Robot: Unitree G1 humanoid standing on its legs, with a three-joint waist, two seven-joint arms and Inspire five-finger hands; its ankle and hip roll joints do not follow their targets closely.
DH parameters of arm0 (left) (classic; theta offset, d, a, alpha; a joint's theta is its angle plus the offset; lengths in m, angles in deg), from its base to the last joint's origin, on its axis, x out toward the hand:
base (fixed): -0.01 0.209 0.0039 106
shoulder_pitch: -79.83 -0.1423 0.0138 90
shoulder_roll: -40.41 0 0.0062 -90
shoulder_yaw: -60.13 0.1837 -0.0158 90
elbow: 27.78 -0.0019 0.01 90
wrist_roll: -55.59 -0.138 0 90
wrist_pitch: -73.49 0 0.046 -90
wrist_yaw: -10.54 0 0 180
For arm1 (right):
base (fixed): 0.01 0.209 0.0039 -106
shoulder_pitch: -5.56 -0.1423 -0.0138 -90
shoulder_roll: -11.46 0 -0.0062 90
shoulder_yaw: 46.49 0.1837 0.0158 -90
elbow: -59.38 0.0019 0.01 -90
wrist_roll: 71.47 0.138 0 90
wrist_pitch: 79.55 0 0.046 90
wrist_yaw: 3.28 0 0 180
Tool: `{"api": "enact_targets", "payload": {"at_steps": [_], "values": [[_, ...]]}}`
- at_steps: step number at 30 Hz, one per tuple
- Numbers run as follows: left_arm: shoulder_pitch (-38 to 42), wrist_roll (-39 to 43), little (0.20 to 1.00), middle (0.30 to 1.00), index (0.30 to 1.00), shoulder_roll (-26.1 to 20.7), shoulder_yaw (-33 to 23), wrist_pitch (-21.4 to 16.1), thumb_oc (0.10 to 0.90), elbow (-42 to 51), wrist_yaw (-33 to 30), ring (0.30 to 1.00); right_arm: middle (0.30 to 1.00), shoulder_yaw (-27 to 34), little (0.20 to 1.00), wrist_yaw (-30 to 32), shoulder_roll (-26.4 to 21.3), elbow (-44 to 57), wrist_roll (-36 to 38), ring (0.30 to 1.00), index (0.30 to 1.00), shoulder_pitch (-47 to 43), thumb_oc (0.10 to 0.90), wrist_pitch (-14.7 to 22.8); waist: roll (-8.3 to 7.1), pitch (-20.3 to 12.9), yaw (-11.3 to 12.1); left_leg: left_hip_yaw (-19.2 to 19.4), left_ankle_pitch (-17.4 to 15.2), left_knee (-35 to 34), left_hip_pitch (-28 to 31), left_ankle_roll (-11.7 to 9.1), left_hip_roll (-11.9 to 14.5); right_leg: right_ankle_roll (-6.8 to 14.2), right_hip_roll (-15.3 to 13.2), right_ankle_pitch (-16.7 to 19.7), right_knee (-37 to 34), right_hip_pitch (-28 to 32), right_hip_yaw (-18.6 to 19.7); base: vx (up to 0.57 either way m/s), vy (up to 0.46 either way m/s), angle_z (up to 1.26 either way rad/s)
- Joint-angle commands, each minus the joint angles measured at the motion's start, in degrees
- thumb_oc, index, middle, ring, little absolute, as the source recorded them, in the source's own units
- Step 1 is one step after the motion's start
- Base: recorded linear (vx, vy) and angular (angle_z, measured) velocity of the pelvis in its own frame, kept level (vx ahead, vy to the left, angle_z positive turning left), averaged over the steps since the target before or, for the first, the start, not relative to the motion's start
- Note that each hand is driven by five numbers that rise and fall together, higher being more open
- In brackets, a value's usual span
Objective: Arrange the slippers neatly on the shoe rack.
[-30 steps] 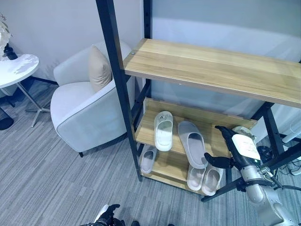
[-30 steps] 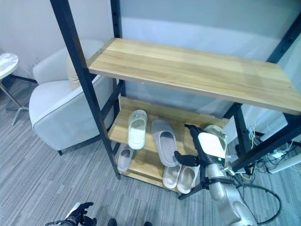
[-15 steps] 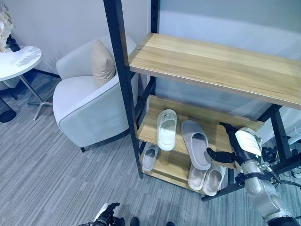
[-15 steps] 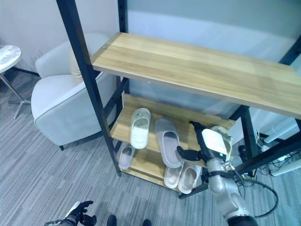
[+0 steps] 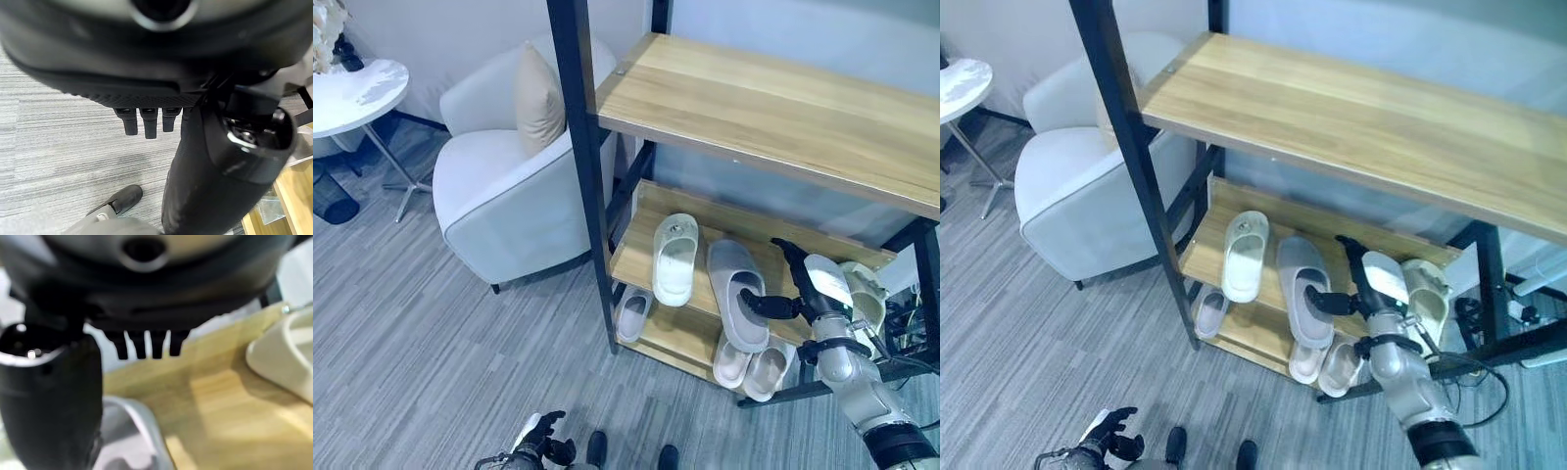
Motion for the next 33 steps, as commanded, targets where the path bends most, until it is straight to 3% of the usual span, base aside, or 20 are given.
{"api": "enact_targets", "payload": {"at_steps": [1,10,22,23,24,26,33], "values": [[0.6,-0.1,0.900,0.900,0.900,2.9,5.4,-0.3,0.800,-5.5,1.4,0.900,0.900,2.4,0.900,2.9,-7.0,3.2,0.2,0.900,0.900,-7.6,0.800,1.4,-1.39,0.6,2.0,-0.6,-4.8,0.1,1.4,-2.0,0.1,5.5,-2.0,-3.5,0.6,2.4,-0.7,0.00,0.000,0.00],[1.4,0.1,0.900,0.900,0.900,2.1,5.2,-0.6,0.800,-5.3,0.7,0.900,0.900,4.1,0.900,6.0,-6.6,2.1,0.3,0.900,0.900,-8.4,0.800,1.4,-2.13,1.6,2.9,-1.3,-4.5,0.1,-0.1,-2.0,0.1,5.6,-2.1,-3.3,0.6,1.1,-1.2,0.00,-0.001,0.02],[1.8,1.0,0.900,0.900,0.900,1.6,5.7,-0.7,0.800,-5.6,0.1,0.900,0.900,4.3,0.900,7.6,-2.3,-3.6,10.5,0.900,0.900,-11.1,0.800,3.4,-3.39,2.4,4.5,-2.2,-4.1,0.1,-1.7,-2.0,0.0,5.8,-2.2,-2.8,0.6,-0.3,-1.8,0.00,0.000,0.03],[2.0,1.3,0.900,0.900,0.900,1.5,5.9,-0.7,0.800,-5.7,0.0,0.900,0.542,4.0,0.542,7.8,-2.1,-5.2,12.0,0.542,0.542,-11.9,0.562,3.5,-3.50,2.6,4.7,-2.2,-3.9,0.1,-2.1,-2.1,-0.1,5.8,-2.3,-2.6,0.6,-0.7,-2.0,-0.02,0.014,0.06],[2.0,1.4,0.900,0.900,0.900,1.6,6.0,-0.7,0.800,-5.8,-0.1,0.900,0.495,3.8,0.495,7.8,-2.0,-5.4,12.3,0.495,0.495,-12.2,0.530,3.4,-3.52,2.7,4.8,-2.2,-3.8,0.1,-2.2,-2.1,-0.1,5.8,-2.3,-2.5,0.6,-0.8,-2.0,-0.02,0.014,0.09],[2.2,1.5,0.900,0.900,0.900,1.7,6.0,-0.6,0.800,-5.9,-0.2,0.900,0.300,3.7,0.300,7.8,-1.8,-5.9,12.5,0.300,0.300,-12.4,0.400,3.3,-3.51,2.7,4.8,-2.2,-3.8,0.1,-2.4,-2.1,-0.2,5.8,-2.4,-2.5,0.6,-1.0,-2.1,-0.01,0.012,0.10],[2.5,1.6,0.900,0.900,0.900,1.9,5.5,-0.4,0.800,-5.9,-0.7,0.900,0.300,5.2,0.300,8.3,0.7,-6.8,14.6,0.300,0.300,-9.6,0.400,3.1,-3.16,2.7,4.4,-2.3,-4.0,0.1,-2.4,-2.0,-0.4,5.9,-2.7,-2.4,0.6,-1.1,-2.3,0.00,0.007,0.05]]}}
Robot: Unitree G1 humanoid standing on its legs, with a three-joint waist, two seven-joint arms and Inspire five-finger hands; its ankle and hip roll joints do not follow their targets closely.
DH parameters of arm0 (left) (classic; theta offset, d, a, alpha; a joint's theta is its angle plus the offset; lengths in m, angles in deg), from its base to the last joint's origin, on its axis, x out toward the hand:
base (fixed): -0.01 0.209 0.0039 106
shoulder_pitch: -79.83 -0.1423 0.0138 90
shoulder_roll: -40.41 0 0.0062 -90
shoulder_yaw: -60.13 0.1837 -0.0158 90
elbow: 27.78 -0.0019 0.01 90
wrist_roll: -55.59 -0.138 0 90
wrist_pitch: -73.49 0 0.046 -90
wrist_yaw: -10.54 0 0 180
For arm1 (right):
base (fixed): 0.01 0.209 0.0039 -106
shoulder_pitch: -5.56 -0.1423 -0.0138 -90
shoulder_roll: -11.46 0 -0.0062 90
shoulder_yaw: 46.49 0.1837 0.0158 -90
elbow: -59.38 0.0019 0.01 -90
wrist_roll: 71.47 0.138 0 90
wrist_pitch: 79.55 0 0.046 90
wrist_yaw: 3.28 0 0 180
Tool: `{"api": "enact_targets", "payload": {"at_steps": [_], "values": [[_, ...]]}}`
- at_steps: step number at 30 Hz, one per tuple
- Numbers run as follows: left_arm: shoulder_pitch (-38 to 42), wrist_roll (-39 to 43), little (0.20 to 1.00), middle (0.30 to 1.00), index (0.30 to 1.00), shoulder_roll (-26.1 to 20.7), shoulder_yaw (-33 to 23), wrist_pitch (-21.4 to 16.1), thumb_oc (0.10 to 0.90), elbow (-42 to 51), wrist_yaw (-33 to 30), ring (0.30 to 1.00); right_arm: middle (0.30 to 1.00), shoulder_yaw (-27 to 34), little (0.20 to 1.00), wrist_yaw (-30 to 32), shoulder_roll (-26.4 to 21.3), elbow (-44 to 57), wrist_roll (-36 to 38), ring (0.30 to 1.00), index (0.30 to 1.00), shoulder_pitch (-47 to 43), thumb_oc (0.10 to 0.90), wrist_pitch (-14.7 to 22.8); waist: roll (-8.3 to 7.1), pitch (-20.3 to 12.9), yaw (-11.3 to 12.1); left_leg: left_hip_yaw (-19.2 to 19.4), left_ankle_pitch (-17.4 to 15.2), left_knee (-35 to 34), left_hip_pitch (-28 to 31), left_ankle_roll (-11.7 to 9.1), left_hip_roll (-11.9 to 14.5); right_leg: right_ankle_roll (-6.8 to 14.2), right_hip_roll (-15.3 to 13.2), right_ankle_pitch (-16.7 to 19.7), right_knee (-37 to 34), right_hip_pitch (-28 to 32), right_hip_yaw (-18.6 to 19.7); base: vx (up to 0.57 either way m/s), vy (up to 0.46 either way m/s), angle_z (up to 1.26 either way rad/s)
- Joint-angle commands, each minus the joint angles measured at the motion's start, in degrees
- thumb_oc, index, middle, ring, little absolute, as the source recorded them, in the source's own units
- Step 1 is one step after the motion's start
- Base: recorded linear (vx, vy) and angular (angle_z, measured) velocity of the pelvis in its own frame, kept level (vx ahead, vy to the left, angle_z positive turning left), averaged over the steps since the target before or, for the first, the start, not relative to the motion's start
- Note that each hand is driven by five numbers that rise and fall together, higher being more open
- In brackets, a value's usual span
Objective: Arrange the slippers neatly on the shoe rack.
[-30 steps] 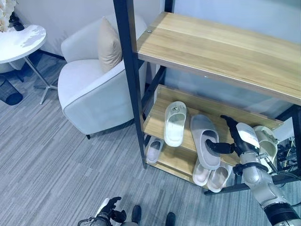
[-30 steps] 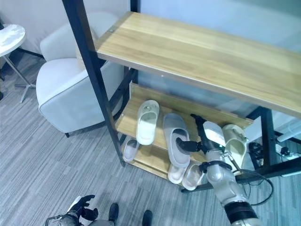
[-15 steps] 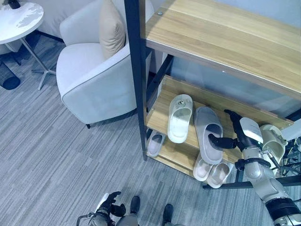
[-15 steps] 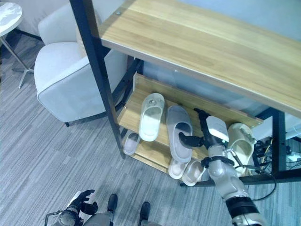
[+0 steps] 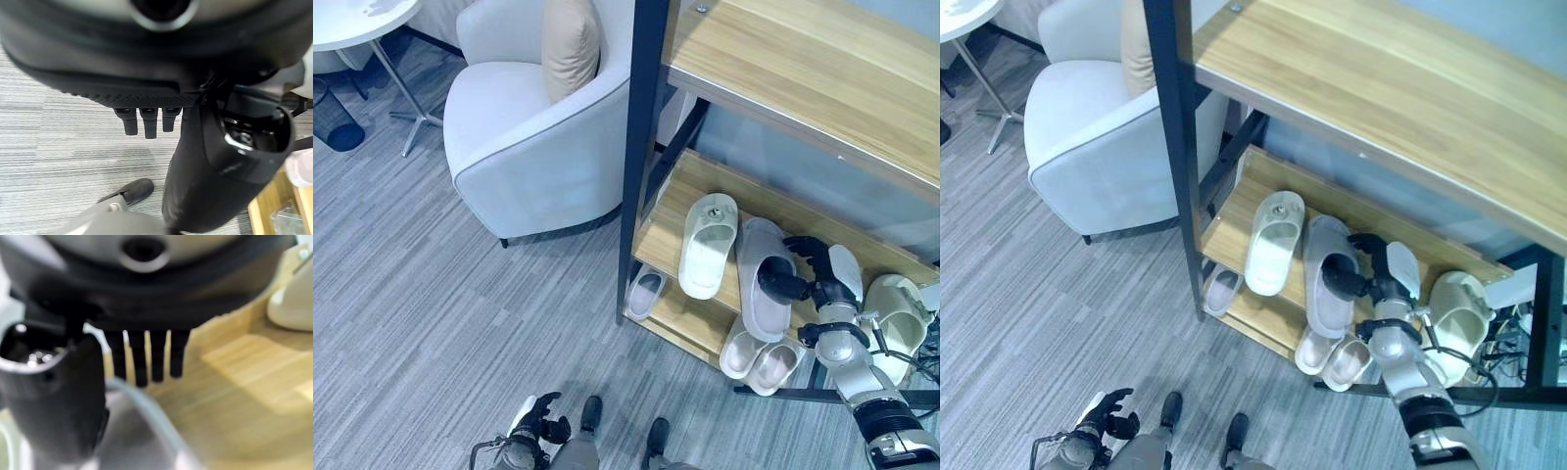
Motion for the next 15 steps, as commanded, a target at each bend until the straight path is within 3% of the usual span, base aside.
{"api": "enact_targets", "payload": {"at_steps": [1,9,15], "values": [[-0.6,0.4,0.900,0.900,0.900,3.7,5.4,0.4,0.800,-5.1,0.4,0.900,0.300,4.9,0.300,3.2,-1.2,3.1,2.0,0.300,0.300,-0.7,0.400,2.4,0.51,-2.0,1.4,0.6,-4.7,0.1,1.1,-2.1,0.4,5.9,-2.2,-2.4,0.3,1.2,0.7,0.00,0.000,0.00],[-1.1,0.5,0.900,0.900,0.900,3.7,3.4,-0.4,0.800,-2.6,-0.8,0.900,0.300,11.6,0.300,6.4,4.5,13.6,0.5,0.300,0.300,9.3,0.400,5.0,1.17,-3.2,-0.3,1.2,-5.8,0.1,3.4,-1.6,0.1,6.0,-2.4,-2.8,0.3,2.7,1.3,0.00,0.002,-0.01],[-1.8,1.0,0.900,0.900,0.900,3.9,2.0,-0.8,0.800,-1.0,-1.0,0.900,0.300,12.2,0.300,2.5,7.6,23.7,0.7,0.300,0.300,16.7,0.400,8.0,1.32,-4.1,-1.8,2.2,-6.6,0.1,5.5,-1.4,0.2,6.1,-2.5,-3.1,0.3,4.5,2.1,0.00,0.010,-0.12]]}}
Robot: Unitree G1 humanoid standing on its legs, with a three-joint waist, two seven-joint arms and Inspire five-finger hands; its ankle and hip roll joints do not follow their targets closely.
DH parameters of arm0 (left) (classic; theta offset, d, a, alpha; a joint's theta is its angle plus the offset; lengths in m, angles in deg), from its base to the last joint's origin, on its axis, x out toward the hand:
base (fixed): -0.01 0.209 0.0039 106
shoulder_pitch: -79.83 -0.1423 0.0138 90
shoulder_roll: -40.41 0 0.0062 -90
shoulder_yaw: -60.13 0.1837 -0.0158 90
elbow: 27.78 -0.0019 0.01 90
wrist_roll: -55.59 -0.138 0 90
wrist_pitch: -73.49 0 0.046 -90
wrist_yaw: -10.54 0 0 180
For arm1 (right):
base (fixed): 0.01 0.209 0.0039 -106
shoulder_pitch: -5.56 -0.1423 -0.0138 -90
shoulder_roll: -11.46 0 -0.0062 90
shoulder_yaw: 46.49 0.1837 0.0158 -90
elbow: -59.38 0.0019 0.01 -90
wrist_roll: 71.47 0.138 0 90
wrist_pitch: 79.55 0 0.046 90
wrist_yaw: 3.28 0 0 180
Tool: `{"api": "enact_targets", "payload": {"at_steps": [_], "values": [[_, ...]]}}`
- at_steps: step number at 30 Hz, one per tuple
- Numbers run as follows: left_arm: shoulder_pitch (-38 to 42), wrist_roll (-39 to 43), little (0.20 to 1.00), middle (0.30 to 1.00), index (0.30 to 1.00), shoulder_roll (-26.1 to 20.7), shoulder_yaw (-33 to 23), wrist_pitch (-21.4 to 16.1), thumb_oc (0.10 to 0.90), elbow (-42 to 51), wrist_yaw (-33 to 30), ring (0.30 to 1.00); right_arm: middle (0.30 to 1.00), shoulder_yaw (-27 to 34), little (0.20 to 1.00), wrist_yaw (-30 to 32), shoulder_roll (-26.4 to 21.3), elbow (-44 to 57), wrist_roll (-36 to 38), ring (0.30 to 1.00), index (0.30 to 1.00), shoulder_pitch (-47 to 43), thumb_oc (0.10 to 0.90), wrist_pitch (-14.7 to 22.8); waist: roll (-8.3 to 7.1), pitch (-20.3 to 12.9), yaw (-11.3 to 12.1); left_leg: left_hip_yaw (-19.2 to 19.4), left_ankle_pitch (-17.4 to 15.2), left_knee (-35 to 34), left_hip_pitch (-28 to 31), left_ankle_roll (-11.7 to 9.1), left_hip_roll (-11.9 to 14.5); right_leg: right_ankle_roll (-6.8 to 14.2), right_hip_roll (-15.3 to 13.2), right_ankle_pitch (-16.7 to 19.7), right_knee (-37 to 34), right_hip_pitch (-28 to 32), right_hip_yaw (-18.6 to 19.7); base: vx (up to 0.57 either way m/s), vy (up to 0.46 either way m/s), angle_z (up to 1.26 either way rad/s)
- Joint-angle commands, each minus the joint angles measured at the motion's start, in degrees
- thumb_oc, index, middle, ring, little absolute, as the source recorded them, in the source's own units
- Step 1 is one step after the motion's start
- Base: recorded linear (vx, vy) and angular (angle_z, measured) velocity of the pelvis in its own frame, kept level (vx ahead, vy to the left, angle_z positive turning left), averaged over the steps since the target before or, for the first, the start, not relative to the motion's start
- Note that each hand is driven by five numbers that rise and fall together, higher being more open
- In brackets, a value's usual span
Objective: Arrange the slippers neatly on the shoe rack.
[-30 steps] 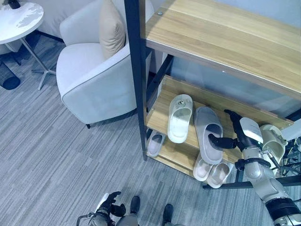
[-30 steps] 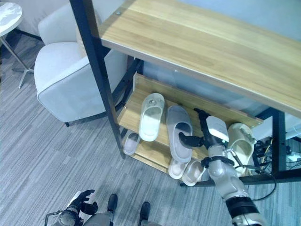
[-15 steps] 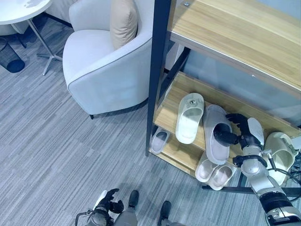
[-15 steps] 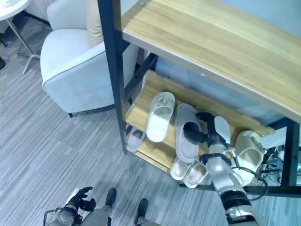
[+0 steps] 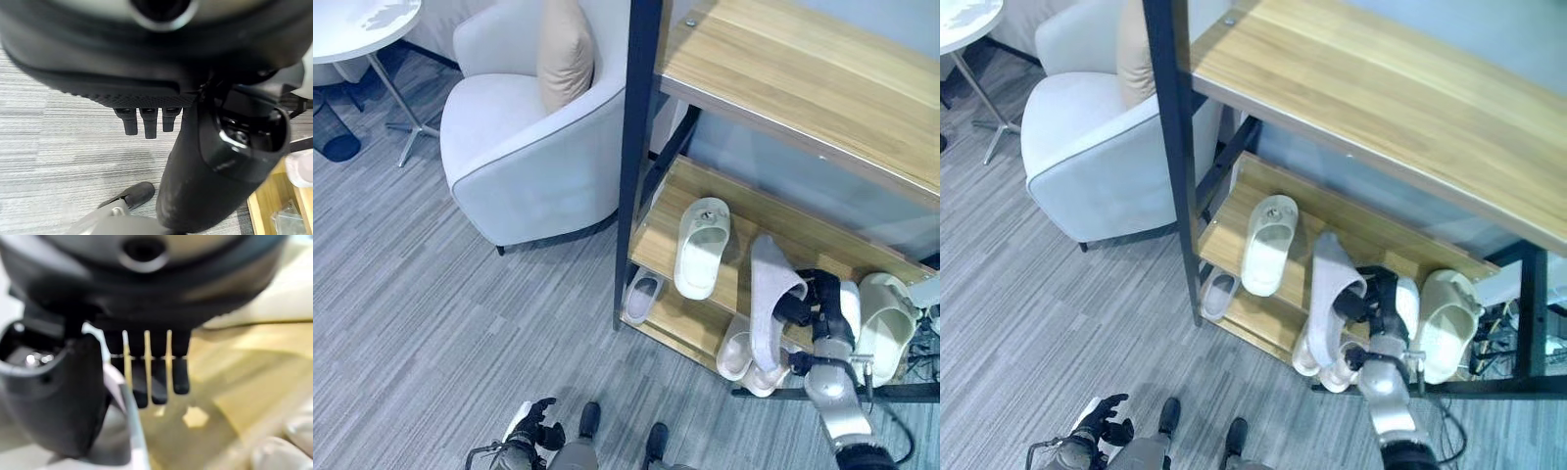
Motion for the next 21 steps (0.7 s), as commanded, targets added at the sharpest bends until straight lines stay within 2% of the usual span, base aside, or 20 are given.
{"api": "enact_targets", "payload": {"at_steps": [1,3,4,7,8,10,15,17,18,19,20,21], "values": [[0.2,1.9,0.900,0.900,0.900,3.6,1.3,-2.2,0.800,-2.7,-0.5,0.900,0.300,2.7,0.300,-2.3,-4.9,13.9,-1.6,0.300,0.300,2.4,0.400,8.8,1.13,-4.2,-0.9,0.8,-6.8,0.2,3.1,-1.3,0.3,6.3,-2.3,-3.3,0.3,2.6,0.9,-0.01,0.001,-0.11],[-0.1,2.3,0.900,0.900,0.900,3.6,0.7,-2.4,0.800,-2.3,-0.5,0.900,0.300,2.1,0.300,-3.7,-4.9,16.4,-2.5,0.300,0.300,4.1,0.400,9.1,1.25,-4.3,-1.2,1.0,-6.9,0.2,3.6,-1.3,0.3,6.3,-2.3,-3.4,0.3,3.1,1.1,-0.02,0.001,-0.11],[-0.7,3.7,0.900,0.900,0.900,3.1,-0.5,-3.2,0.800,-0.5,-0.4,0.900,0.300,0.7,0.300,-6.3,-5.1,20.7,-3.5,0.300,0.300,7.1,0.400,10.6,1.45,-4.4,-1.9,1.5,-7.2,0.2,4.3,-1.2,0.2,6.1,-2.3,-3.6,0.5,3.6,1.2,-0.01,0.004,-0.21],[-1.6,5.4,0.900,0.900,0.900,2.2,-1.5,-3.9,0.800,1.8,-0.7,0.900,0.300,-0.7,0.300,-8.9,-5.2,24.7,-2.4,0.300,0.300,9.8,0.400,12.1,1.88,-4.0,-2.6,1.9,-7.3,0.2,5.2,-1.0,0.2,5.9,-2.4,-4.2,2.0,3.7,1.6,-0.05,0.022,-0.15],[-2.3,7.1,0.900,0.900,0.900,1.1,-2.5,-4.9,0.800,5.4,-1.2,0.900,0.300,-2.1,0.300,-11.5,-6.3,26.8,-2.4,0.300,0.300,12.4,0.400,13.1,2.40,-2.9,-3.0,2.3,-7.2,1.1,6.0,-0.6,0.3,5.4,-2.5,-5.2,4.8,3.0,2.1,-0.08,0.018,-0.06],[-2.8,8.4,0.900,0.900,0.900,0.0,-2.9,-5.6,0.800,8.1,-2.1,0.900,0.300,-4.1,0.300,-13.4,-6.7,28.4,-1.2,0.300,0.300,13.9,0.400,14.0,2.48,-1.3,-3.4,2.9,-8.4,5.3,4.8,-0.6,0.2,5.1,-2.9,-5.7,6.9,2.4,2.5,-0.13,0.007,-0.17],[-3.1,9.9,0.900,0.900,0.900,-1.2,-3.8,-7.4,0.800,11.2,-3.7,0.900,0.300,-9.4,0.300,-17.5,-9.0,28.2,-0.4,0.300,0.300,15.4,0.400,15.0,2.58,1.8,-4.1,4.3,-10.9,12.5,1.5,-0.5,0.6,4.6,-3.3,-6.3,11.3,0.4,2.7,-0.13,0.000,-0.13],[-3.0,11.3,0.900,0.900,0.900,-2.2,-3.6,-8.9,0.800,14.7,-5.3,0.900,0.300,-14.6,0.300,-20.9,-10.3,25.3,2.5,0.300,0.300,13.8,0.400,15.1,2.84,5.3,-4.0,6.2,-11.8,17.4,-2.5,-0.2,1.7,4.5,-3.1,-6.7,16.6,-4.9,3.4,-0.25,0.017,-0.33],[-3.0,11.3,0.900,0.900,0.900,-2.2,-3.8,-8.9,0.800,14.7,-5.3,0.900,0.300,-14.8,0.300,-20.8,-10.3,25.1,2.6,0.300,0.300,13.5,0.400,15.2,2.79,5.1,-3.9,6.3,-11.9,17.8,-2.9,-0.1,1.7,4.5,-3.1,-6.8,17.0,-5.4,3.5,-0.34,0.041,-0.52],[-2.6,13.5,0.900,0.900,0.900,-2.2,-4.0,-10.1,0.800,16.1,-6.4,0.900,0.300,-18.8,0.300,-22.3,-11.0,21.3,3.5,0.300,0.300,10.2,0.400,14.2,3.24,5.8,-3.1,8.3,-12.9,21.5,-7.2,0.2,3.2,5.0,-4.6,-7.1,21.7,-10.4,2.2,-0.18,0.036,-0.35],[-2.6,13.6,0.900,0.900,0.900,-2.2,-4.1,-10.1,0.800,16.1,-6.4,0.900,0.300,-19.0,0.300,-22.2,-11.0,21.1,3.5,0.300,0.300,10.0,0.400,14.3,3.18,5.5,-3.1,8.4,-13.1,22.0,-7.8,0.2,3.3,5.0,-4.6,-7.2,22.0,-11.0,2.3,-0.28,0.050,-0.62],[-1.5,15.6,0.900,0.900,0.900,-2.0,-3.8,-10.7,0.800,17.5,-7.4,0.900,0.300,-22.1,0.300,-22.6,-11.4,17.8,2.2,0.300,0.300,6.2,0.400,13.0,3.49,5.8,-2.5,9.7,-15.2,27.7,-11.6,0.4,4.7,5.0,-6.4,-8.3,26.7,-14.6,0.6,-0.11,0.016,-0.79]]}}
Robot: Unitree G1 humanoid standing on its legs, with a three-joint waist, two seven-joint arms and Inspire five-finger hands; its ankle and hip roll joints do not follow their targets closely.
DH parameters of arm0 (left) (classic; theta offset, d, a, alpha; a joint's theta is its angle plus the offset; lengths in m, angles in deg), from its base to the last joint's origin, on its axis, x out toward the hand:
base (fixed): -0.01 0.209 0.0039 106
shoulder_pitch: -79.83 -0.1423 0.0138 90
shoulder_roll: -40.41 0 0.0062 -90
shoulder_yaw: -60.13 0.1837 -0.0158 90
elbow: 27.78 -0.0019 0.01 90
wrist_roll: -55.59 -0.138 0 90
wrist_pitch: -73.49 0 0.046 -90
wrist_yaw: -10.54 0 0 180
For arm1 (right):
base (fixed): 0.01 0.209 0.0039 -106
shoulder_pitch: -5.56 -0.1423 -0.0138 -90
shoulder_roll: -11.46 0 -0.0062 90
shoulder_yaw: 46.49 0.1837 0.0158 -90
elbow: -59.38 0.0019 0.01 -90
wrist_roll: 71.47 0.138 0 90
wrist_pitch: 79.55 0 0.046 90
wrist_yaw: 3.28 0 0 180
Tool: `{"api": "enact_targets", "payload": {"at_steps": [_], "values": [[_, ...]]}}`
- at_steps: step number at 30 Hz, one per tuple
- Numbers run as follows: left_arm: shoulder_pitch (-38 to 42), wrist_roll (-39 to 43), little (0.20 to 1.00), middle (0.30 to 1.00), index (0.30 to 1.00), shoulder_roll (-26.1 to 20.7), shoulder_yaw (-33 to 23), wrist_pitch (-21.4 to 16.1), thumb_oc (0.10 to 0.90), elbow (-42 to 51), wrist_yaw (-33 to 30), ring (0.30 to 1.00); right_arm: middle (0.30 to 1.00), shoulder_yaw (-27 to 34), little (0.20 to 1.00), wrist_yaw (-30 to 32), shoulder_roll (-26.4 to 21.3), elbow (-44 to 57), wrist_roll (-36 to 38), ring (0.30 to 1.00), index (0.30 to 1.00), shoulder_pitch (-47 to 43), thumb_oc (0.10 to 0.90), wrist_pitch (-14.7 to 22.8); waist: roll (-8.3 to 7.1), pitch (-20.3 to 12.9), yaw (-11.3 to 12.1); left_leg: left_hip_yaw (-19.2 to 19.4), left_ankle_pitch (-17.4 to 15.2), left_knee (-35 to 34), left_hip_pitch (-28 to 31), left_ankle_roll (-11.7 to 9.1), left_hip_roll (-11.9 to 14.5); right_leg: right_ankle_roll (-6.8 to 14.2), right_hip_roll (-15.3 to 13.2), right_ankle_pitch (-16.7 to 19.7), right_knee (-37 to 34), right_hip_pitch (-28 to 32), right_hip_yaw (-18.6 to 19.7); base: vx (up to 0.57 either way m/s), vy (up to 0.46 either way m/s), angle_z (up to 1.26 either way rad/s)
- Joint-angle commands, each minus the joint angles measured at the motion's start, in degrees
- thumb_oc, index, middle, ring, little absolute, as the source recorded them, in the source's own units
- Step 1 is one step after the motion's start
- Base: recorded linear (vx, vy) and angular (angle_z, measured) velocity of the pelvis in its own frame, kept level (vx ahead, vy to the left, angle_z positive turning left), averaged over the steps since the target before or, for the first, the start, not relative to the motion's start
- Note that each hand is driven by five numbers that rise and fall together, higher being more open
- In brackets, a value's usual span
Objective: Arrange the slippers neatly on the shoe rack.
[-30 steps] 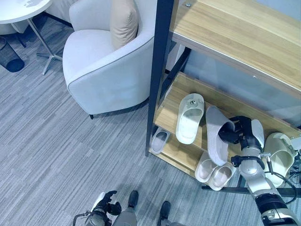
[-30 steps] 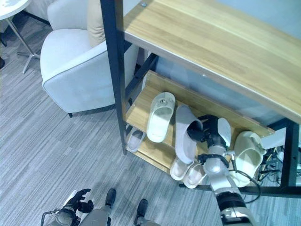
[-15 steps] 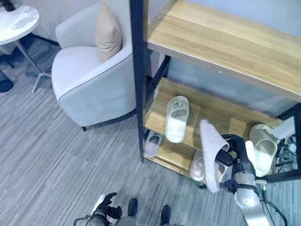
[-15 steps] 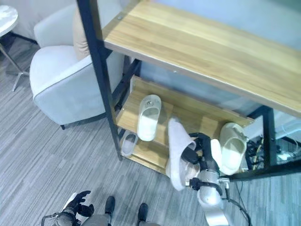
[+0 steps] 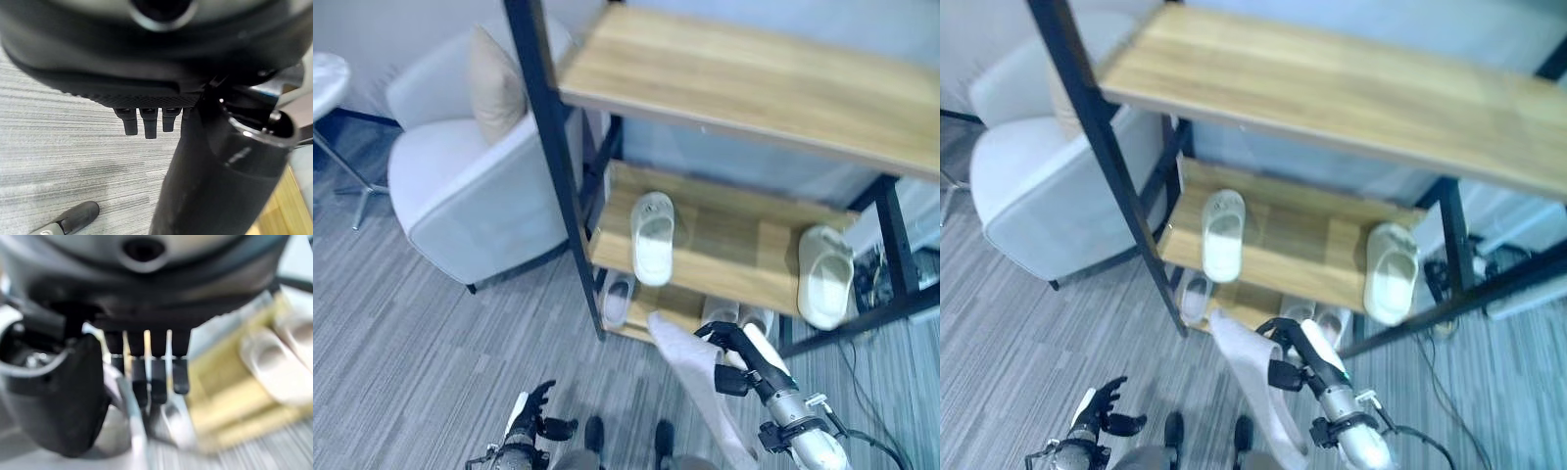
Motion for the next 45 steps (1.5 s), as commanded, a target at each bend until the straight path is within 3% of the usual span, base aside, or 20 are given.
{"api": "enact_targets", "payload": {"at_steps": [1,2,6,7,9,10,11,13,14,15,16,17,19,22,23,25,29,33,38,45], "values": [[3.3,4.2,0.900,0.900,0.900,-0.8,-1.6,-5.3,0.800,2.8,-3.4,0.900,0.300,-0.7,0.300,-0.6,-1.4,5.3,1.7,0.300,0.300,-5.4,0.400,3.4,0.87,-0.1,1.9,0.0,-11.6,18.0,-8.5,-0.9,3.0,4.4,-5.3,-5.4,14.2,-5.0,-4.9,-0.19,0.003,-1.09],[5.2,4.9,0.900,0.900,0.900,-0.6,-0.3,-5.8,0.800,3.1,-4.8,0.900,0.300,-2.5,0.300,0.3,-1.4,2.2,1.4,0.300,0.300,-9.1,0.400,2.6,1.33,0.9,2.1,0.2,-13.1,23.7,-12.0,-0.6,3.8,3.9,-6.3,-7.1,19.1,-8.3,-5.6,-0.09,-0.011,-0.65],[9.6,7.0,0.900,0.900,0.900,0.1,1.8,-5.9,0.800,4.2,-7.4,0.900,0.300,-4.1,0.300,4.0,-0.2,-3.0,3.2,0.300,0.300,-16.5,0.400,0.8,2.71,2.0,1.6,-1.2,-15.7,32.9,-20.0,0.3,4.1,2.1,-7.2,-10.8,27.7,-15.6,-5.5,-0.13,-0.023,0.04],[10.6,7.4,0.900,0.900,0.900,0.0,2.2,-6.3,0.800,4.4,-8.5,0.900,0.300,-3.7,0.300,5.5,0.1,-3.9,3.1,0.300,0.300,-18.5,0.400,0.4,3.23,2.6,1.6,-2.1,-18.5,37.3,-22.7,0.1,4.3,2.0,-7.3,-13.9,32.1,-18.2,-4.9,-0.04,-0.037,0.14],[12.5,7.9,0.900,0.900,0.900,-0.9,2.3,-6.7,0.800,6.2,-10.7,0.900,0.300,-3.8,0.300,8.2,0.3,-5.1,4.1,0.300,0.300,-24.0,0.400,-0.2,4.00,2.6,1.8,-2.6,-20.0,43.5,-29.5,0.7,4.7,0.4,-7.5,-16.3,38.4,-25.1,-4.2,-0.18,-0.061,0.18],[13.4,8.8,0.900,0.900,0.900,-1.5,2.2,-7.1,0.800,9.0,-12.7,0.900,0.300,-3.5,0.300,10.8,0.0,-6.9,5.1,0.300,0.300,-28.6,0.400,-0.4,4.75,2.3,2.4,-3.8,-21.6,50.1,-37.0,1.2,5.0,-1.2,-7.4,-19.0,44.6,-32.1,-3.6,-0.18,-0.059,0.11],[13.4,8.8,0.900,0.900,0.900,-1.5,2.2,-7.1,0.800,9.0,-12.7,0.900,0.300,-3.5,0.300,10.8,0.0,-6.9,5.1,0.300,0.300,-28.6,0.400,-0.4,4.75,2.2,2.4,-3.8,-21.6,50.2,-37.1,1.2,5.0,-1.2,-7.4,-19.1,44.6,-32.2,-3.6,-0.22,-0.065,0.04],[14.7,9.8,0.900,0.900,0.900,-2.3,1.1,-7.4,0.800,12.0,-16.5,0.900,0.300,-3.3,0.300,15.4,-0.5,-9.3,4.2,0.300,0.300,-36.9,0.400,-1.3,5.88,1.7,3.9,-6.0,-24.2,59.7,-48.0,2.6,5.6,-3.0,-7.5,-22.5,54.1,-42.8,-2.1,-0.13,-0.040,0.05],[14.7,9.8,0.900,0.900,0.900,-2.3,1.1,-7.4,0.800,12.0,-16.5,0.900,0.300,-3.4,0.300,15.4,-0.5,-9.3,4.2,0.300,0.300,-36.9,0.400,-1.3,5.87,1.6,3.9,-6.0,-24.2,59.8,-48.1,2.6,5.6,-3.0,-7.5,-22.5,54.2,-42.9,-2.0,-0.09,-0.047,0.02],[15.6,9.1,0.900,0.900,0.900,-2.9,0.7,-7.3,0.800,14.7,-19.9,0.900,0.300,-2.8,0.300,19.2,-0.6,-10.2,2.3,0.300,0.300,-42.9,0.400,-2.6,6.70,1.9,5.1,-7.0,-26.4,66.8,-54.4,3.4,5.7,-4.3,-7.6,-24.6,61.2,-49.4,-0.9,-0.06,-0.028,0.02],[15.7,9.0,0.900,0.900,0.900,-2.9,0.6,-7.2,0.800,14.8,-20.0,0.900,0.300,-2.9,0.300,19.3,-0.6,-10.3,2.3,0.300,0.300,-43.1,0.400,-2.6,6.67,1.6,5.1,-7.1,-26.6,67.4,-55.1,3.4,5.8,-4.3,-7.6,-24.8,61.8,-50.0,-0.8,-0.08,-0.049,0.06],[15.9,8.4,0.900,0.900,0.900,-3.5,-0.1,-7.6,0.800,17.6,-22.7,0.900,0.300,-1.9,0.300,22.6,-0.9,-10.4,0.5,0.300,0.300,-47.0,0.400,-3.3,7.35,1.9,5.9,-8.0,-28.4,73.6,-60.3,4.0,5.8,-5.5,-7.3,-26.8,68.6,-55.2,0.1,0.00,-0.019,0.07],[16.1,7.4,0.900,0.900,0.900,-4.5,-0.9,-7.5,0.800,19.0,-25.3,0.900,0.300,-1.3,0.300,24.5,-1.6,-11.3,0.3,0.300,0.300,-50.2,0.400,-4.1,7.49,1.6,6.5,-8.4,-29.7,77.7,-63.6,4.1,5.7,-6.0,-7.3,-27.9,72.5,-58.3,0.5,0.02,-0.028,0.02],[15.8,3.9,0.900,0.900,0.900,-6.6,-3.0,-6.3,0.800,21.5,-32.2,0.900,0.300,1.4,0.300,29.9,-3.7,-13.3,1.8,0.300,0.300,-59.1,0.400,-5.2,8.23,2.6,7.4,-9.3,-33.9,90.9,-71.9,5.0,5.0,-7.7,-6.8,-31.8,86.6,-67.1,1.8,0.07,-0.019,0.05],[15.9,3.7,0.900,0.900,0.900,-6.6,-3.1,-6.2,0.800,21.6,-32.4,0.900,0.300,1.2,0.300,30.0,-3.7,-13.5,1.9,0.300,0.300,-59.5,0.400,-5.1,8.15,2.5,7.4,-9.3,-34.2,91.6,-72.5,5.0,5.0,-7.6,-6.8,-32.1,87.3,-67.8,1.9,0.13,-0.018,0.11],[15.6,3.3,0.900,0.900,0.900,-8.0,-4.3,-5.5,0.800,20.7,-36.6,0.900,0.300,1.2,0.300,32.5,-5.1,-17.4,6.3,0.300,0.300,-66.3,0.400,-5.3,8.15,4.4,7.7,-10.6,-37.4,100.9,-77.0,5.1,4.4,-8.4,-6.3,-34.8,97.9,-72.5,4.0,0.12,-0.012,0.09],[14.7,5.7,0.900,0.900,0.900,-9.5,-4.5,-6.2,0.800,21.1,-39.3,0.900,0.300,-0.4,0.300,35.7,-8.0,-22.9,11.9,0.300,0.300,-76.8,0.400,-4.9,8.85,7.6,8.0,-13.2,-42.1,115.3,-82.1,5.0,3.2,-9.0,-6.0,-39.0,113.2,-77.8,7.8,0.18,0.004,0.09],[14.3,2.9,0.900,0.900,0.900,-11.5,-3.7,-5.3,0.800,22.6,-41.3,0.900,0.300,-2.6,0.300,37.6,-9.7,-26.3,16.6,0.300,0.300,-84.4,0.400,-3.5,9.42,11.1,8.1,-13.9,-44.9,123.0,-82.7,4.7,2.9,-8.9,-6.1,-40.9,120.8,-78.7,10.1,0.07,0.036,0.06],[13.2,1.6,0.900,0.900,0.900,-11.6,-1.3,-5.4,0.800,23.1,-41.9,0.900,0.300,-4.7,0.300,38.6,-10.5,-27.3,20.5,0.300,0.300,-88.5,0.400,-2.0,9.42,12.5,8.2,-14.4,-46.9,127.6,-82.7,4.3,3.0,-8.6,-6.7,-41.8,124.8,-78.8,11.3,0.05,0.042,0.00],[12.7,1.6,0.900,0.900,0.900,-11.6,0.6,-6.2,0.800,22.6,-41.1,0.900,0.300,-6.6,0.300,38.1,-10.8,-29.3,21.3,0.300,0.300,-91.1,0.400,-2.1,8.24,12.5,9.1,-14.5,-46.8,127.2,-82.7,4.2,3.2,-8.5,-7.4,-40.9,124.0,-78.8,11.3,0.02,0.022,-0.01]]}}
